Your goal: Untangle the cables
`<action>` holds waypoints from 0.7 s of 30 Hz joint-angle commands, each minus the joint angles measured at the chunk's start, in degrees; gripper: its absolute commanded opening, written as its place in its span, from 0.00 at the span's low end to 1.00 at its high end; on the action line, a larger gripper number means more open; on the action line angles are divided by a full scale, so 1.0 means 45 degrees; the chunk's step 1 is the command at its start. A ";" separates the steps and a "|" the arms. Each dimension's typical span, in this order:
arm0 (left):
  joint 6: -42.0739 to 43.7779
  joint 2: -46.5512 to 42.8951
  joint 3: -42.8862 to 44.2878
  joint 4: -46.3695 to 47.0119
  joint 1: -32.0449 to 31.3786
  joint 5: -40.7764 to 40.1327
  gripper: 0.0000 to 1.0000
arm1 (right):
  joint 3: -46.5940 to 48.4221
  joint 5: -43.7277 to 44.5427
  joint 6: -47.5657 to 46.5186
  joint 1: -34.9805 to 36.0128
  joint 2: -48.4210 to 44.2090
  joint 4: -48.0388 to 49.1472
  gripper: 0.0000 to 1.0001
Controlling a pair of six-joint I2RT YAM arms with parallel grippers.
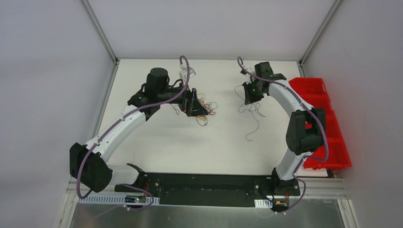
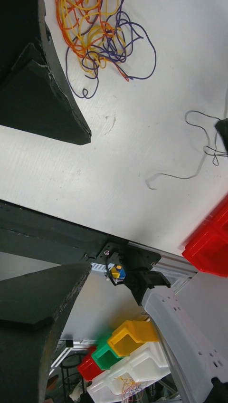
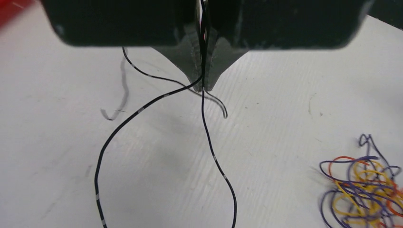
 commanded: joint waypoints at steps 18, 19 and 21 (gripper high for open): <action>0.1832 0.1905 0.2644 -0.0746 0.0077 0.0389 1.00 | 0.7790 -0.3759 -0.5200 -0.4404 -0.0119 -0.4949 0.00; 0.1869 0.2000 0.2762 -0.0745 0.0077 0.0432 1.00 | 0.8323 -0.3786 -0.5648 -0.4579 0.0287 -0.5071 0.00; 0.1967 0.2164 0.2881 -0.0747 0.0077 0.0454 1.00 | 0.9391 -0.3927 -0.6567 -0.4970 0.1023 -0.5275 0.00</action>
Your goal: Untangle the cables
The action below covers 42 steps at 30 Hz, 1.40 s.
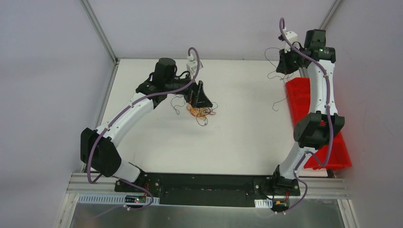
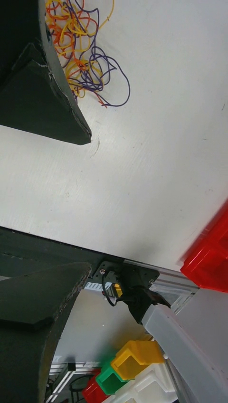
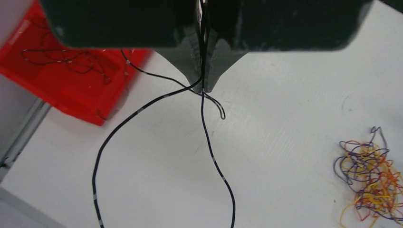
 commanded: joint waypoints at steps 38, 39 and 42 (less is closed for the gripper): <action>0.0778 0.1267 0.0227 -0.0004 0.0688 0.0892 1.00 | 0.1847 -0.0055 -0.8731 -0.2623 0.4152 0.5430 0.00; 0.0758 0.1244 0.0213 0.0010 0.0720 0.0908 1.00 | 0.0927 -0.0064 -0.9161 -0.2641 0.3790 0.5188 0.00; 0.0666 0.1248 0.0202 0.0010 0.0897 0.1041 1.00 | -0.0011 0.0001 -0.9862 -0.2675 0.3025 0.3782 0.00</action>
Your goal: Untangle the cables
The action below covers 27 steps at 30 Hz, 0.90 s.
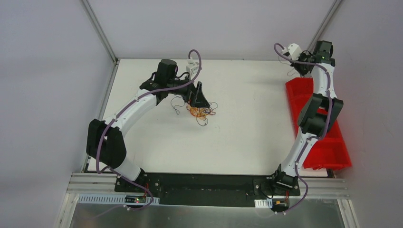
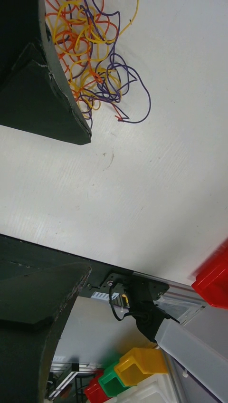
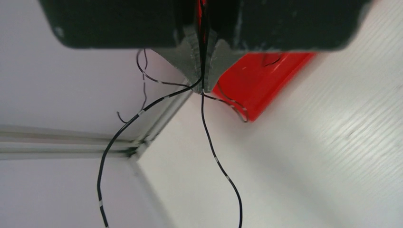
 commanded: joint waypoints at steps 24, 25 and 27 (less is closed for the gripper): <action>-0.0220 0.0037 -0.0072 0.0641 0.0918 0.1210 1.00 | -0.1967 0.0964 -0.2526 -0.1111 -0.2353 -0.5832 0.00; -0.0240 0.0039 -0.0053 0.0639 0.0902 0.1210 1.00 | -0.1920 0.1216 -0.2614 -0.1083 -0.2183 -0.5793 0.00; -0.0242 0.0001 -0.0060 0.0642 0.0940 0.1224 1.00 | -0.1649 0.1682 -0.2754 -0.1058 -0.1785 -0.5720 0.00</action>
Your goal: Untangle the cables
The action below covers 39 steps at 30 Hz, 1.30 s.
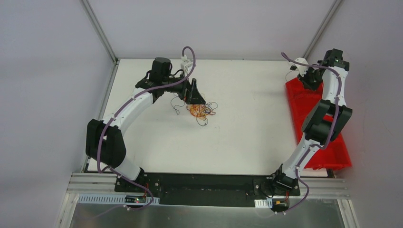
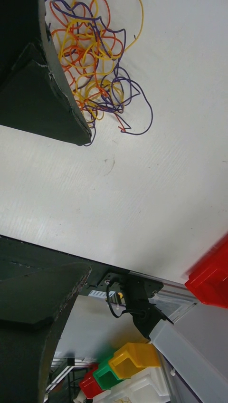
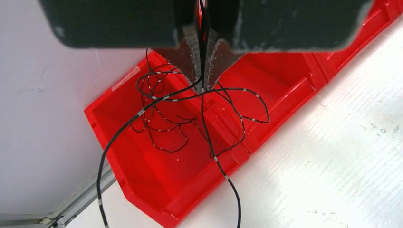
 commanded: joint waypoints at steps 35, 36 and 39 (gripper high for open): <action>-0.0270 0.0665 0.0372 0.0537 0.0446 0.0993 0.97 | 0.2540 0.3891 -0.3196 0.0366 0.3022 0.1329 0.26; -0.0273 0.0665 0.0387 0.0538 0.0436 0.0982 0.97 | 0.2513 0.3818 -0.3128 0.0363 0.2892 0.1302 0.32; -0.0265 0.0630 0.0402 0.0553 0.0441 0.1002 0.97 | 0.2349 0.3636 -0.3065 0.0363 0.2545 0.1126 0.41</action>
